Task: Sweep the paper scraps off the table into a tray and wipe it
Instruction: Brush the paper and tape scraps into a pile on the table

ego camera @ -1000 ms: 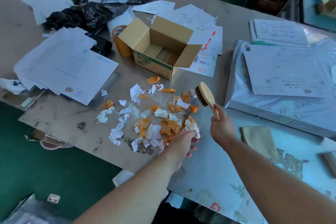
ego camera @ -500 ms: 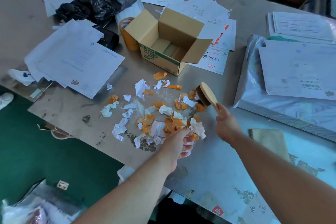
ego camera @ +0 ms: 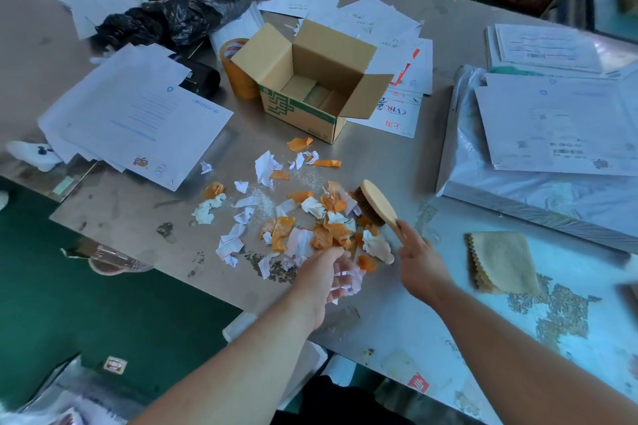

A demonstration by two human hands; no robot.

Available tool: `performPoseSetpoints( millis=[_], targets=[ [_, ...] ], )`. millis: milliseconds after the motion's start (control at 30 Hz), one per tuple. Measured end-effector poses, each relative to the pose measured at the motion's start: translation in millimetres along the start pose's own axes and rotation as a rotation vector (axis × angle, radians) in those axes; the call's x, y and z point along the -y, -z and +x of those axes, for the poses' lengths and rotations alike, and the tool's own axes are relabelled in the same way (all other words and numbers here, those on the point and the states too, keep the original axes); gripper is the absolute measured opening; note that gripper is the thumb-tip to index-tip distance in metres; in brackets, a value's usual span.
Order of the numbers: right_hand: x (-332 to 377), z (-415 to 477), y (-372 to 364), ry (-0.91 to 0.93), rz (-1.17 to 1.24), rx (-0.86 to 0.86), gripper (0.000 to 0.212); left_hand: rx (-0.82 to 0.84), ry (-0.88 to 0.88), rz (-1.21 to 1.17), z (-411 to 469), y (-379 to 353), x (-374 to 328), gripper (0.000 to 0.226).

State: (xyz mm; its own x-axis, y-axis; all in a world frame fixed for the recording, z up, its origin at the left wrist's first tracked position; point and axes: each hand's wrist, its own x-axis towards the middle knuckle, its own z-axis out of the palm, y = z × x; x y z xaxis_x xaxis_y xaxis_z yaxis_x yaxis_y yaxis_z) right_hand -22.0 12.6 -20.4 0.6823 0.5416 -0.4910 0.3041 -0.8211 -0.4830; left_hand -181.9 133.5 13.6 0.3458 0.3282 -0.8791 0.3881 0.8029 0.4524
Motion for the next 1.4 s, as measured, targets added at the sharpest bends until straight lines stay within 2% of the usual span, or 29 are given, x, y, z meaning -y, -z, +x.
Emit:
performPoseSetpoints(
  millis=[267, 467, 567, 633, 867, 1000, 1300, 1400],
  targets=[
    [20.5, -5.7, 6.3, 0.022, -0.101, -0.092, 0.06, -0.125, -0.037, -0.076, -6.5, 41.7, -7.5, 0.021],
    [54.7, 8.6, 6.7, 0.034, -0.086, -0.175, 0.06, -0.422, -0.093, -0.171, -1.8, 99.8, -12.6, 0.023],
    [74.5, 20.4, 6.6, 0.047, -0.128, -0.181, 0.058, -0.572, -0.084, -0.299, 3.0, 130.9, -14.6, 0.019],
    [87.5, 28.2, 6.8, 0.065, -0.131, -0.178, 0.058, -0.645, -0.095, -0.257, 6.6, 147.3, -14.3, 0.019],
    [130.0, 55.7, 3.0, 0.107, -0.186, -0.162, 0.057, -0.621, -0.058, -0.285, 29.8, 162.4, -27.5, 0.02],
    [147.5, 68.6, -4.8, 0.092, -0.205, -0.139, 0.057, -0.637, -0.09, -0.29, 34.8, 154.9, -40.9, 0.03],
    [163.4, 56.8, -7.0, 0.023, -0.219, -0.035, 0.064, -0.802, -0.072, -0.115, 36.9, 190.0, -52.6, 0.031],
    [159.2, 42.2, -4.0, 0.04, -0.288, -0.024, 0.068, -0.881, 0.025, -0.126, 35.0, 204.5, -59.0, 0.055]
  ],
)
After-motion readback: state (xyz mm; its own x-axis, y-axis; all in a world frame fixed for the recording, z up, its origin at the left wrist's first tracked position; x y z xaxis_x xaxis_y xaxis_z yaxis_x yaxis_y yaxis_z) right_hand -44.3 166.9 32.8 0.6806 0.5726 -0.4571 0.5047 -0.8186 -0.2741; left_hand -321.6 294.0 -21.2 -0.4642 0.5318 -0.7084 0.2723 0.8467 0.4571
